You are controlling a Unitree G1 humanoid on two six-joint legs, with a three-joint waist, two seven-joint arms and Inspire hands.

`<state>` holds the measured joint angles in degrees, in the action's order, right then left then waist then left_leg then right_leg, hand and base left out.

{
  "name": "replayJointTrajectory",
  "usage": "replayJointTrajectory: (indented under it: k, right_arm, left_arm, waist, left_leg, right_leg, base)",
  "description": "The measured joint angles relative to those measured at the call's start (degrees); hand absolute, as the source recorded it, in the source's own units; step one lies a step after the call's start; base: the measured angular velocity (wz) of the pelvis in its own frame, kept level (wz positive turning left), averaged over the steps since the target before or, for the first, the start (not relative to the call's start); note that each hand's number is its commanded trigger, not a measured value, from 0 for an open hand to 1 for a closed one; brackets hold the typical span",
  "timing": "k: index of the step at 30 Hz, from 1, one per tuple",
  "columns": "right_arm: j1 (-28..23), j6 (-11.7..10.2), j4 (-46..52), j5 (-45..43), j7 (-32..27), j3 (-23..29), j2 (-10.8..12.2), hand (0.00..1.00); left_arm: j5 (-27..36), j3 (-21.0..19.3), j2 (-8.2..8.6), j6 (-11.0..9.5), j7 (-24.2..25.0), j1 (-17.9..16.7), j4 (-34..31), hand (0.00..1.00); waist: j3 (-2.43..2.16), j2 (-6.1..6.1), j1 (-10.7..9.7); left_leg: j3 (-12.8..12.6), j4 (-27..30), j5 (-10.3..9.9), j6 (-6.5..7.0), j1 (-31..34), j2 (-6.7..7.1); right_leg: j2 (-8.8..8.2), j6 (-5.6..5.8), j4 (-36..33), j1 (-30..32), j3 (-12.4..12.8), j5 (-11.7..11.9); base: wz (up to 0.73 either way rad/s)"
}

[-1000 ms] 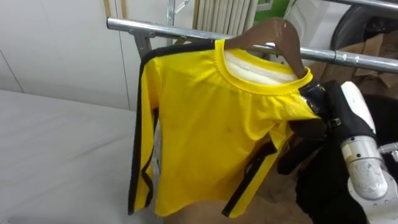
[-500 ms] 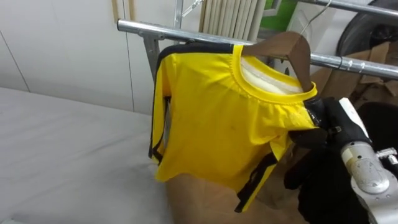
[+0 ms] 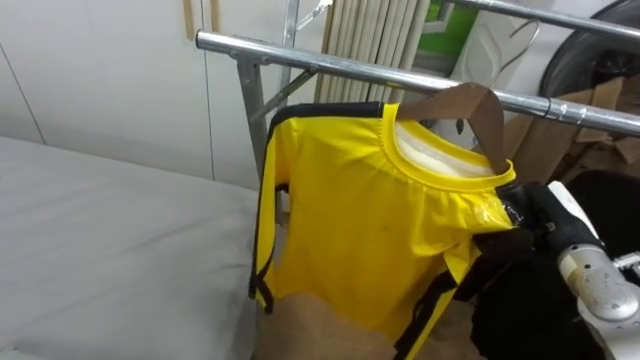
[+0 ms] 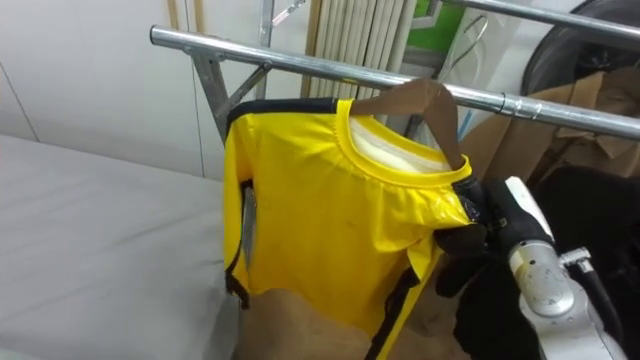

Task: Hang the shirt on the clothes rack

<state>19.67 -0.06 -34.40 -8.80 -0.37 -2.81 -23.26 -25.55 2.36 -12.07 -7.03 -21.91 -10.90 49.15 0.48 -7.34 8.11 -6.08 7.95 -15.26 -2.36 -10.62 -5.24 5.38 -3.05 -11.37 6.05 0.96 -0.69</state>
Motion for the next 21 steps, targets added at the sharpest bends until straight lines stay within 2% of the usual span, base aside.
replayJointTrajectory:
  k: [8, 16, 21]
  right_arm:
    - [0.00, -0.52, -3.30, -1.93, 0.73, -0.01, 0.02, 1.00]
    - [-0.01, -0.51, -8.78, -7.49, 2.20, -0.50, 0.03, 1.00]
    - [0.00, -0.64, -10.98, -7.53, 2.60, -0.50, 0.04, 1.00]
  left_arm:
    - [-1.63, -0.03, -0.08, -0.38, 0.01, 0.08, 0.69, 0.00]
    - [-1.60, -0.02, 0.20, -1.02, 0.07, 0.65, 1.15, 0.00]
    - [-1.61, -0.01, 0.31, -1.36, 0.07, 2.30, 1.99, 0.00]
  waist:
    - [0.11, 0.20, 0.12]
    - [0.50, 0.79, 0.68]
    - [0.50, 0.86, 1.87]
  left_leg:
    - [0.49, -0.08, 0.00, 0.00, -0.01, -0.04]
    - [0.78, 0.26, 0.00, 0.00, -0.23, -0.13]
    - [0.85, 0.24, 0.00, 0.00, -0.19, -0.14]
  right_leg:
    - [-0.13, 0.00, 0.09, -0.21, -0.59, 0.00]
    - [-0.19, -0.04, 0.73, -0.91, -1.01, 0.03]
    - [-0.19, -0.06, 0.71, -0.92, -1.08, 0.05]
  base:
    - [0.02]
    - [0.03]
    - [0.00]
